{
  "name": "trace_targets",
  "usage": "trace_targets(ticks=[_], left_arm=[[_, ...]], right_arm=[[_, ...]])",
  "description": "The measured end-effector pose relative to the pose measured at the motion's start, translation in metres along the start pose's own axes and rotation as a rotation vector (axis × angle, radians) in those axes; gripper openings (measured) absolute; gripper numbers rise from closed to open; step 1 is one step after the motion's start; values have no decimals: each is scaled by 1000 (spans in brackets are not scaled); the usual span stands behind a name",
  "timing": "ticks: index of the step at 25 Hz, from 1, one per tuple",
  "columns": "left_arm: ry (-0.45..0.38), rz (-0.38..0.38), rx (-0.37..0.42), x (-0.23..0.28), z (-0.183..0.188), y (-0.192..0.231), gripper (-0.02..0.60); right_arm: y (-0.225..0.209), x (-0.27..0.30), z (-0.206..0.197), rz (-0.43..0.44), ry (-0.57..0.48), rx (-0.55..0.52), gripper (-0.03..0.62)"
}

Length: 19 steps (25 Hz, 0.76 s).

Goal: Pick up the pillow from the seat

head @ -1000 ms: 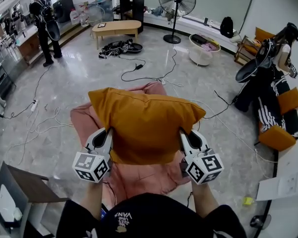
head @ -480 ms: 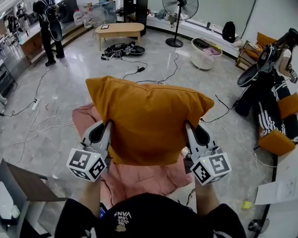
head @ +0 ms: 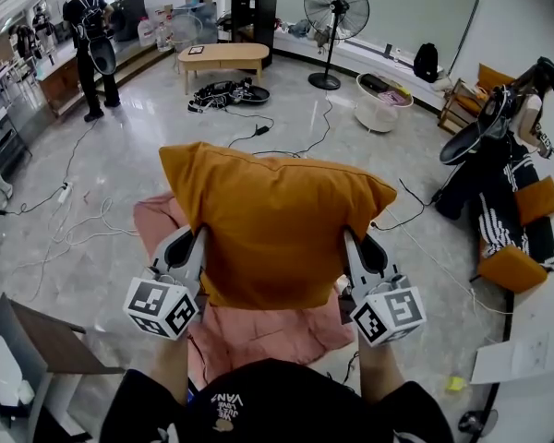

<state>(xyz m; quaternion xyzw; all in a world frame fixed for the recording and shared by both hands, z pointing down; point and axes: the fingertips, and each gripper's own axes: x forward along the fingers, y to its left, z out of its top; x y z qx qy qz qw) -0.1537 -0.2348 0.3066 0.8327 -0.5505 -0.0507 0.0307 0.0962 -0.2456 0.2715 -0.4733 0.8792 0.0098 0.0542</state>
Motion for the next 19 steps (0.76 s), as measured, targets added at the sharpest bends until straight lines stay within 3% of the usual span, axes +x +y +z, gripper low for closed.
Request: trace_targets(ticks=[19], left_arm=[[19, 16, -22, -3, -7, -4, 21]], right_arm=[[-4, -6, -10, -13, 10, 48, 52]])
